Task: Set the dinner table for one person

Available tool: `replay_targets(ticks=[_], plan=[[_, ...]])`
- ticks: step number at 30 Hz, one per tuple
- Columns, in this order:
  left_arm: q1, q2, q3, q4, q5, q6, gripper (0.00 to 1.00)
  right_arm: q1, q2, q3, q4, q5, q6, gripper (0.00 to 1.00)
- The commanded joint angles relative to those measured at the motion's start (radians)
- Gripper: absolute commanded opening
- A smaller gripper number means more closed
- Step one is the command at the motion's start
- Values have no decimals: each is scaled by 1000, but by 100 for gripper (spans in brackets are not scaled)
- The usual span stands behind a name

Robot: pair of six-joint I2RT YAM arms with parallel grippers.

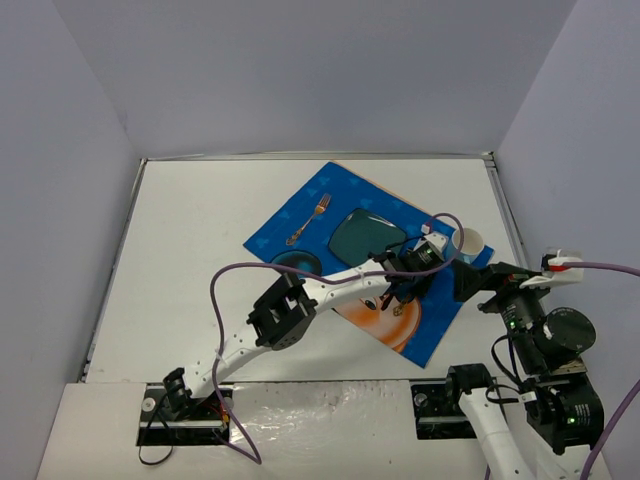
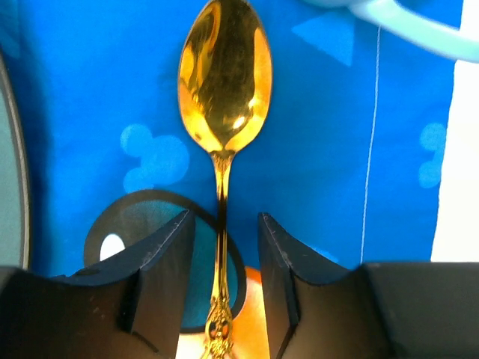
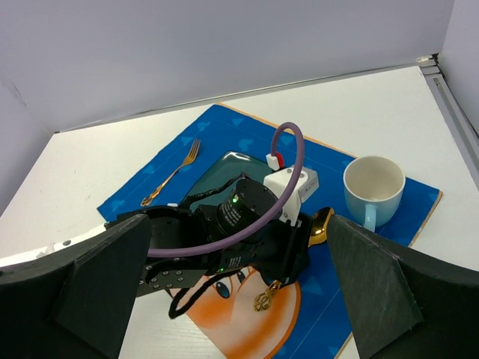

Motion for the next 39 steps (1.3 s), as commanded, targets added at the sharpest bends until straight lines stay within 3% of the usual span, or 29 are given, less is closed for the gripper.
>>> replay_targets(ticks=[1, 8, 15, 23, 31, 39], plan=[[-4, -165, -41, 35, -40, 40, 44, 5, 16, 73, 64, 7, -45, 100], [28, -381, -226, 88, -74, 65, 55, 5, 34, 156, 62, 46, -110, 100], [121, -730, -526, 128, -126, 76, 71, 4, 46, 196, 64, 88, -154, 100], [357, -1228, -886, 40, -276, 168, 96, 5, 71, 164, 67, 227, -162, 100], [712, -1572, -1066, -115, -289, 245, 97, 6, 41, 142, 68, 275, -266, 100], [786, -1732, -1154, -135, -438, 305, 97, 6, 27, 100, 69, 300, -232, 100]])
